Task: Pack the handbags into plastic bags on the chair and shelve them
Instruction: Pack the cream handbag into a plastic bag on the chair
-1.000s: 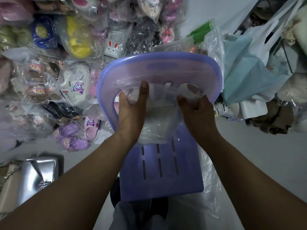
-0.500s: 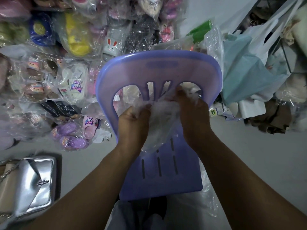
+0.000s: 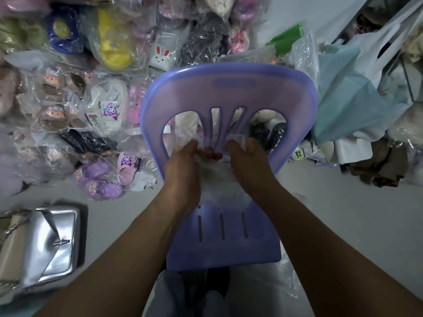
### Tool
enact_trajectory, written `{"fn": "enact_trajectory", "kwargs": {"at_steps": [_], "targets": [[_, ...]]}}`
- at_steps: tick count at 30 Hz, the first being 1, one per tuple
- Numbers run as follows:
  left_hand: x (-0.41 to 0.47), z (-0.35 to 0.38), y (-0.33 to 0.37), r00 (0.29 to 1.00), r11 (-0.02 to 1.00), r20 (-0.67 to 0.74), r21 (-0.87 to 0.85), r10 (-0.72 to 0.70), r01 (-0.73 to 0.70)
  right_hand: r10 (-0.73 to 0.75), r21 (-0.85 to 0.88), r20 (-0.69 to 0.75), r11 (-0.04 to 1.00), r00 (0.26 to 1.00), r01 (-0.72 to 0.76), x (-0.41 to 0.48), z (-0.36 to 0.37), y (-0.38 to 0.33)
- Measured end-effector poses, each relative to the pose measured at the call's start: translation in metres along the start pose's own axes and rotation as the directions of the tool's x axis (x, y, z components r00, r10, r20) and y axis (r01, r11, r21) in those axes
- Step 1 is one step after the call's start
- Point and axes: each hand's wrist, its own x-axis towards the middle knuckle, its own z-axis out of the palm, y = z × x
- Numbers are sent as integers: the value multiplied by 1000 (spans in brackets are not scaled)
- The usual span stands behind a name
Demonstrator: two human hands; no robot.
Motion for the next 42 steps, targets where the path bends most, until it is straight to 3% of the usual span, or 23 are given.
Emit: {"fn": "enact_trajectory", "kwargs": {"at_steps": [2, 4, 7, 9, 11, 14, 18, 21, 27, 30, 32, 35, 37, 39, 42], "targets": [[0, 2, -1, 998, 991, -22, 117, 60, -57, 31, 27, 43, 999, 999, -32, 6, 0, -2], [2, 3, -5, 987, 952, -18, 267, 157, -147, -37, -25, 81, 999, 996, 39, 11, -4, -1], [3, 2, -12, 959, 821, 95, 499, 267, -278, -367, -218, 58, 903, 928, 371, 2, -1, -5], [5, 1, -14, 950, 768, 132, 562, 284, -307, -495, -167, -36, 859, 868, 483, -2, 6, -4], [7, 0, -14, 940, 743, 158, 579, 302, -336, -336, 46, -125, 938, 933, 344, 0, 14, -7], [6, -1, -13, 954, 789, 138, 538, 266, -298, -14, 260, -37, 965, 999, 23, 7, 17, -6], [6, 1, -17, 967, 885, 60, 393, 248, -252, -16, 136, 168, 991, 986, -8, 6, 15, 1], [8, 5, -13, 961, 912, -2, 314, 278, -264, -79, 73, 302, 996, 950, 59, 8, 13, 5], [1, 8, -7, 960, 901, 68, 332, 272, -279, -36, 274, 446, 957, 894, -99, 10, 16, 5], [-1, 1, -12, 918, 798, 168, 456, 358, -395, 17, 77, 411, 996, 911, -54, 12, 20, 5], [-2, -2, -11, 868, 710, 276, 499, 414, -497, 23, 86, 341, 995, 940, -55, 16, 21, 5], [2, -9, -19, 687, 432, 517, 536, 511, -725, 72, 220, 225, 968, 972, -122, 22, 18, 5], [7, -10, -29, 604, 276, 536, 569, 590, -774, 11, 159, 213, 986, 977, -45, 26, 20, 6], [10, -7, -35, 647, 375, 407, 569, 645, -732, -48, 140, 164, 990, 985, 25, 28, 23, 6], [13, -6, -29, 843, 667, 221, 526, 491, -527, -35, 243, 101, 970, 994, 9, 33, 18, 8]]}}
